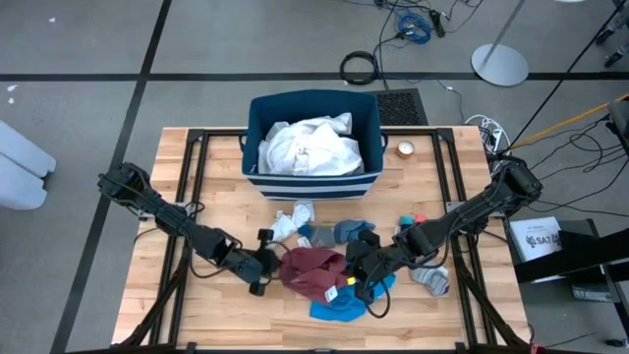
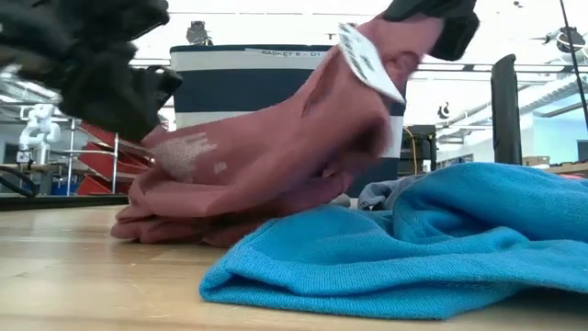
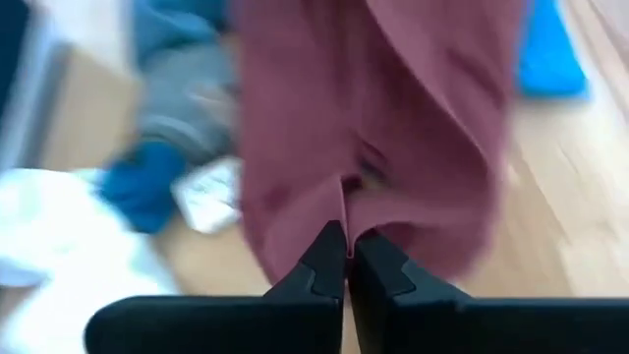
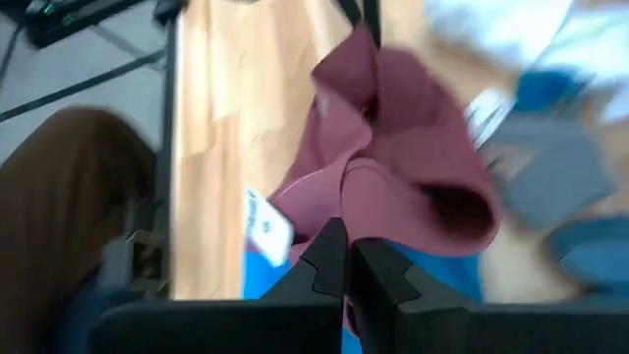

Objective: Sort clothes
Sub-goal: Put the maroon underwear into the blue bin

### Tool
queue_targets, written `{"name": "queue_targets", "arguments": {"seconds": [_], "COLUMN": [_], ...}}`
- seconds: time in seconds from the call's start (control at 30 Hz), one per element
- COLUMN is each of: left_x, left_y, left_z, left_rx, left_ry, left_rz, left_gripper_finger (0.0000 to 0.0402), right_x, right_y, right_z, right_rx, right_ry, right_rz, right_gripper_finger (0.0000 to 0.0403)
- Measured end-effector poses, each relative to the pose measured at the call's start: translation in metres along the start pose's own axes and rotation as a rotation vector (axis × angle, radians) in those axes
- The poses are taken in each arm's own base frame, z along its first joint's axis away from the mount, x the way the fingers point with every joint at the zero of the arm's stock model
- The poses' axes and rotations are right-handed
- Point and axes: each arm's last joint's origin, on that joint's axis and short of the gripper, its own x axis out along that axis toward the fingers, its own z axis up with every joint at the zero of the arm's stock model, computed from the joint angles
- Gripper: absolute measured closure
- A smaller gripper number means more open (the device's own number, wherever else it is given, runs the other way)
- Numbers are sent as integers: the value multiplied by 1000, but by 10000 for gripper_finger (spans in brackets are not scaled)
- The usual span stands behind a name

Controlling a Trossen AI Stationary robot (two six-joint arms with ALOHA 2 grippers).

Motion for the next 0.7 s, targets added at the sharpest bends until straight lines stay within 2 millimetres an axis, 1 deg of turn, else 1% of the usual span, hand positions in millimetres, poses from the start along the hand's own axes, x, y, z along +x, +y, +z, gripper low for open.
{"name": "queue_targets", "arguments": {"seconds": [0.1, 0.17, 0.3, 0.4, 0.47, 0.53, 0.63, 0.7], "left_x": [-8, -17, -47, -72, -85, -93, -92, -83], "left_y": [10, 18, 36, 48, 54, 57, 57, 53], "left_z": [16, 29, 56, 71, 76, 78, 74, 67], "left_rx": [-50, -73, -144, -190, -214, -242, -272, -281], "left_ry": [-62, -104, -222, -325, -370, -398, -376, -308], "left_rz": [47, 71, 174, 227, 232, 234, 232, 220], "left_gripper_finger": [396, 397, 398, 398, 398, 399, 399, 399], "right_x": [1, 3, 5, 6, 7, 8, 13, 20], "right_y": [-6, -12, -26, -35, -38, -39, -36, -33], "right_z": [8, 15, 26, 32, 37, 40, 38, 35], "right_rx": [-33, -49, -57, -56, -54, -66, -82, -89], "right_ry": [-76, -109, -154, -183, -203, -221, -216, -197], "right_rz": [-61, -85, -158, -210, -217, -211, -189, -173], "right_gripper_finger": [403, 403, 403, 403, 403, 403, 403, 403]}}
